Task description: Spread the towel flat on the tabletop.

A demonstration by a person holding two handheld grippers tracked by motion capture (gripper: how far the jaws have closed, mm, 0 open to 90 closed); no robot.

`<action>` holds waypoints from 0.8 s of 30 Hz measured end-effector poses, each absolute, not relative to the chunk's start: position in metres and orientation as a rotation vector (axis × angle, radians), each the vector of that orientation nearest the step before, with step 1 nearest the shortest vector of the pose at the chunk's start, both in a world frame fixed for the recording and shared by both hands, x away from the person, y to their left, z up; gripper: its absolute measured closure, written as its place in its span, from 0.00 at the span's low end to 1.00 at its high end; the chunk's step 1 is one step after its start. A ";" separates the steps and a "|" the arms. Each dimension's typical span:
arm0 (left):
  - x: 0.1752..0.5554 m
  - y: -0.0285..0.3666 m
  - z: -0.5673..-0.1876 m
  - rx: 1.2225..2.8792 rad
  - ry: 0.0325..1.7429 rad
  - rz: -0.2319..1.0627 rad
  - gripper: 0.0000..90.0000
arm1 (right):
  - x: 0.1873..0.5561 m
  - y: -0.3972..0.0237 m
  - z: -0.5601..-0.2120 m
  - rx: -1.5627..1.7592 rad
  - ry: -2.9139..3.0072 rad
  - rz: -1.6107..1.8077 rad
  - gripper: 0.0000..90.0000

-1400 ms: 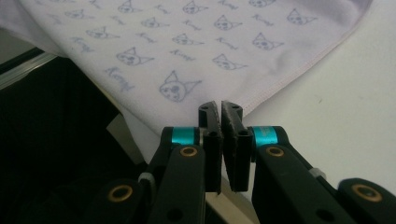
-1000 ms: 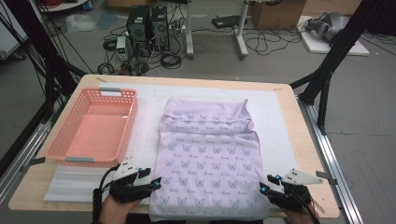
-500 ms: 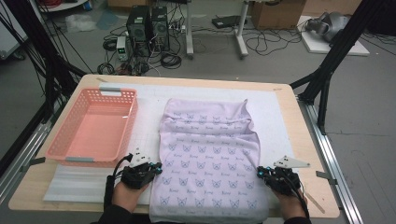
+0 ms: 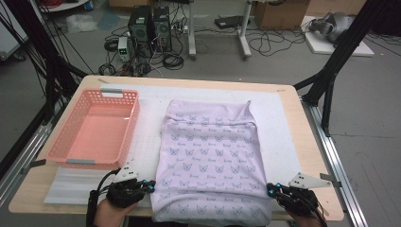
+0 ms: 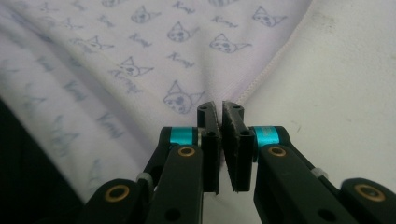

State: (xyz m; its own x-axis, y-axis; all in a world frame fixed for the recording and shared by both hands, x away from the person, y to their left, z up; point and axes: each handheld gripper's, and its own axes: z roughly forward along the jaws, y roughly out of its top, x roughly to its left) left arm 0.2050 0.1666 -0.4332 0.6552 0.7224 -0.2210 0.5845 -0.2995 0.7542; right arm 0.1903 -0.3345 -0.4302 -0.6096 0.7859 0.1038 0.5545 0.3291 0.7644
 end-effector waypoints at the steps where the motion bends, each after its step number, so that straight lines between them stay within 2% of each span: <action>1: 0.202 0.169 -0.432 2.008 1.006 0.196 0.98 | 0.187 -0.336 -0.428 1.190 2.316 1.164 0.95; 6: 0.188 0.178 -0.427 2.014 0.966 0.098 0.98 | 0.168 -0.340 -0.419 1.142 2.383 1.206 0.95; 9: 0.185 0.180 -0.424 1.971 0.945 0.118 0.97 | 0.161 -0.344 -0.415 1.128 2.374 1.251 0.94; 10: 0.188 0.179 -0.423 1.950 0.956 0.161 0.90 | 0.162 -0.345 -0.416 1.135 2.359 1.251 0.92; 11: 0.192 0.177 -0.424 1.938 0.989 0.191 0.74 | 0.165 -0.345 -0.417 1.152 2.338 1.240 0.89; 12: 0.198 0.174 -0.425 1.924 1.001 0.207 0.65 | 0.169 -0.345 -0.418 1.170 2.322 1.228 0.85; 13: 0.202 0.172 -0.426 1.909 1.001 0.220 0.63 | 0.176 -0.343 -0.421 1.186 2.314 1.205 0.79; 15: 0.214 0.166 -0.429 1.885 1.039 0.236 0.52 | 0.186 -0.339 -0.424 1.211 2.297 1.181 0.73; 18: 0.236 0.157 -0.435 1.858 1.067 0.234 0.50 | 0.206 -0.332 -0.430 1.248 2.271 1.153 0.58; 22: 0.260 0.141 -0.445 1.914 1.110 0.239 0.47 | 0.234 -0.322 -0.440 1.291 2.266 1.121 0.49; 24: 0.265 0.133 -0.448 1.940 1.090 0.267 0.47 | 0.243 -0.317 -0.443 1.295 2.287 1.124 0.48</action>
